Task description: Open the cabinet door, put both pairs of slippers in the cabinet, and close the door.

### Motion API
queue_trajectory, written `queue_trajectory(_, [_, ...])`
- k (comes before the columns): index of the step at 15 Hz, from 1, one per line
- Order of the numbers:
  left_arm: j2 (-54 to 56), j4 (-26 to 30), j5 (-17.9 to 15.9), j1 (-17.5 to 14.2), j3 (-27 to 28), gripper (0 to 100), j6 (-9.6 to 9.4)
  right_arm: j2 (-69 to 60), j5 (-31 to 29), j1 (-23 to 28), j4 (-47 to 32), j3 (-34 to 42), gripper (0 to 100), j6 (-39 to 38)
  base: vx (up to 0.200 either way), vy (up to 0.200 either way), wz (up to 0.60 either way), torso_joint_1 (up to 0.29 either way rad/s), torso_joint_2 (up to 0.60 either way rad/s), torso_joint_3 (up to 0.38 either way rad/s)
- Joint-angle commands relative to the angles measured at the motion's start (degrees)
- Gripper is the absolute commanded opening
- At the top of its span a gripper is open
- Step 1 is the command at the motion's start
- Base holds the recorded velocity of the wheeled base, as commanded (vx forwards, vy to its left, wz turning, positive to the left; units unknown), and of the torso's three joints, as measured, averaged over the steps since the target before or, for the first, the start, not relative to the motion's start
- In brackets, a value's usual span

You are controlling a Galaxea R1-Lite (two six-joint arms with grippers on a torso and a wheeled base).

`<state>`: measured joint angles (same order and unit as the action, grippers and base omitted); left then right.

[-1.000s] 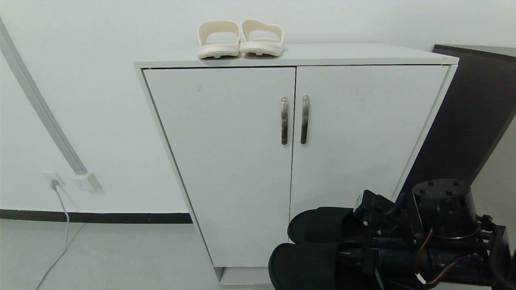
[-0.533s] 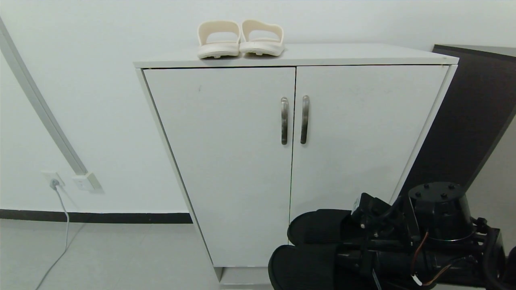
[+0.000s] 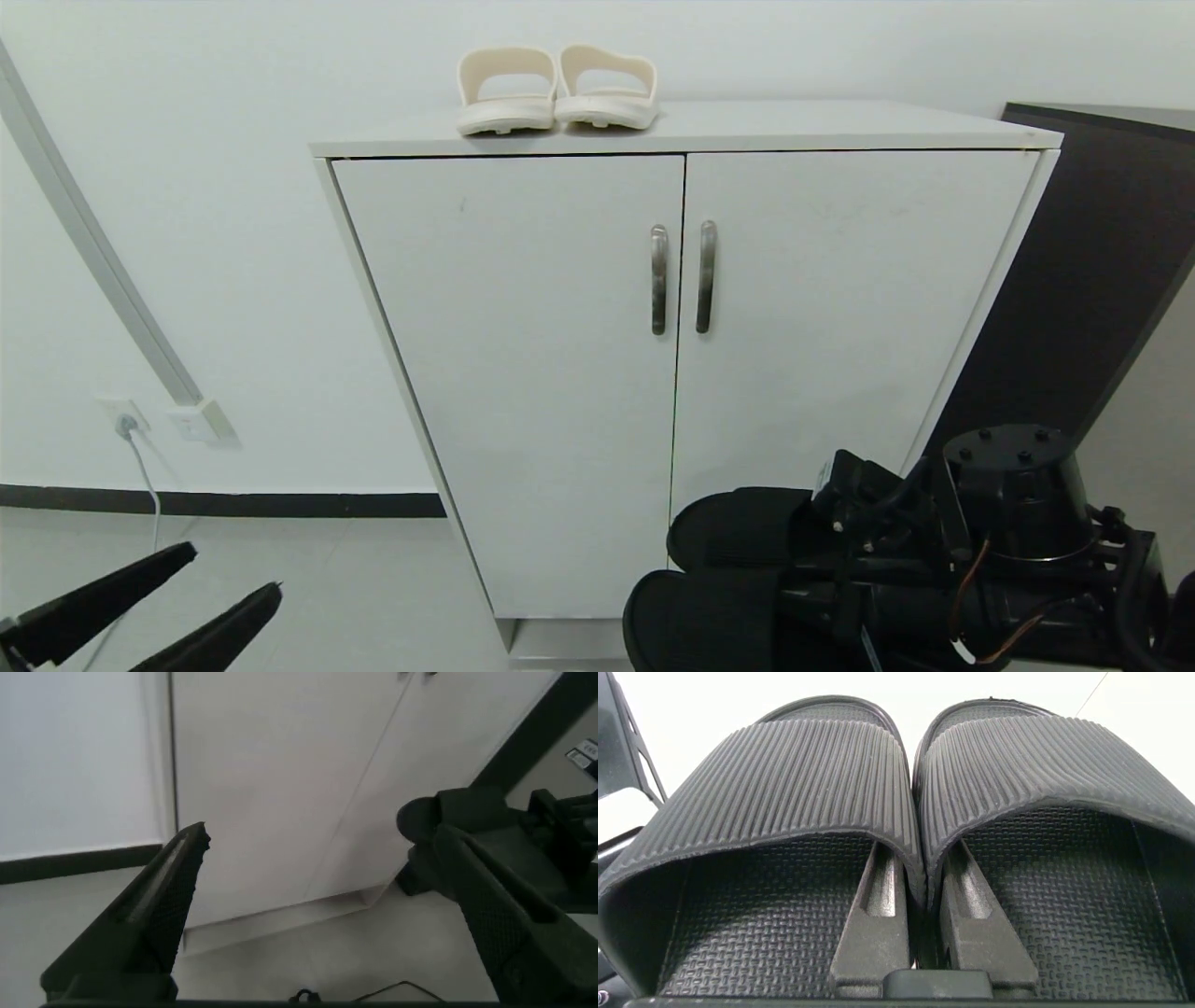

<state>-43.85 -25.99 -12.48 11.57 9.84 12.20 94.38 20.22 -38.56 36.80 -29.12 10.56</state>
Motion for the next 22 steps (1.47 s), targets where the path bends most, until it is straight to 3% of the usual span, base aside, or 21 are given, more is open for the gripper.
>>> queue_trajectory(1, [-12.4, -6.53, -2.11, 0.65, 1.59, 100, -0.25, -0.16, 0.08, -0.03, 0.02, 0.03, 0, -0.01, 0.0, 0.0, 0.0, 0.0, 0.0, 0.0])
queue_trajectory(2, [-18.46, -11.89, -4.57, 3.37, 3.61, 100, -0.69, -0.34, 0.08, -0.11, 0.02, 0.12, 0, 0.08, 0.0, 0.0, 0.0, 0.0, 0.0, 0.0])
queue_trajectory(4, [-22.77, -16.11, -4.92, 7.68, 6.16, 100, -0.6, -0.25, 0.08, -0.2, 0.02, 0.12, 0, 0.08, 0.0, 0.0, 0.0, 0.0, 0.0, 0.0])
queue_trajectory(7, [-29.89, -16.46, -4.39, 13.66, 13.98, 100, -0.51, -0.16, 0.08, -0.11, 0.02, 0.21, 0, -0.01, 0.0, 0.0, 0.0, 0.0, 0.0, 0.0])
queue_trajectory(9, [-33.58, -16.55, -4.39, 15.06, 18.02, 100, -0.43, -0.34, 0.08, -0.11, 0.02, 0.3, 0, -0.01, 0.0, 0.0, 0.0, 0.0, 0.0, 0.0])
queue_trajectory(10, [-38.33, -16.46, -4.74, 15.33, 23.65, 100, 1.24, -0.34, 0.08, -0.11, 0.02, 0.38, 0, -0.01, 0.0, 0.0, 0.0, 0.0, 0.0, 0.0])
queue_trajectory(11, [-40.09, -16.46, -4.83, 15.68, 25.58, 100, 1.86, -0.34, 0.08, -0.11, 0.02, 0.38, 0, -0.01, 0.0, 0.0, 0.0, 0.0, 0.0, 0.0])
queue_trajectory(14, [-46.59, -16.02, -5.18, 22.53, 36.13, 100, 6.96, -0.16, 0.17, 0.06, 0.02, 0.56, 0, -0.01, 0.0, 0.0, 0.0, 0.0, 0.0, 0.0])
queue_trajectory(17, [-51.95, -15.93, -5.27, 26.58, 44.04, 100, 7.84, -0.16, 0.08, 0.06, 0.02, 0.73, 0, 0.08, 0.0, 0.0, 0.0, 0.0, 0.0, 0.0])
queue_trajectory(20, [-57.22, -15.58, -5.8, 27.19, 52.21, 100, 10.82, -0.16, 0.17, 0.06, 0.11, 1.17, 0, -0.01, 0.0, 0.0, 0.0, 0.0, 0.0, 0.0])
queue_trajectory(22, [-58.98, -13.65, -8.79, 27.19, 55.46, 100, 11.18, -0.16, 0.17, 0.06, 0.55, 1.44, 0, -0.01, 0.0, 0.0, 0.0, 0.0, 0.0, 0.0])
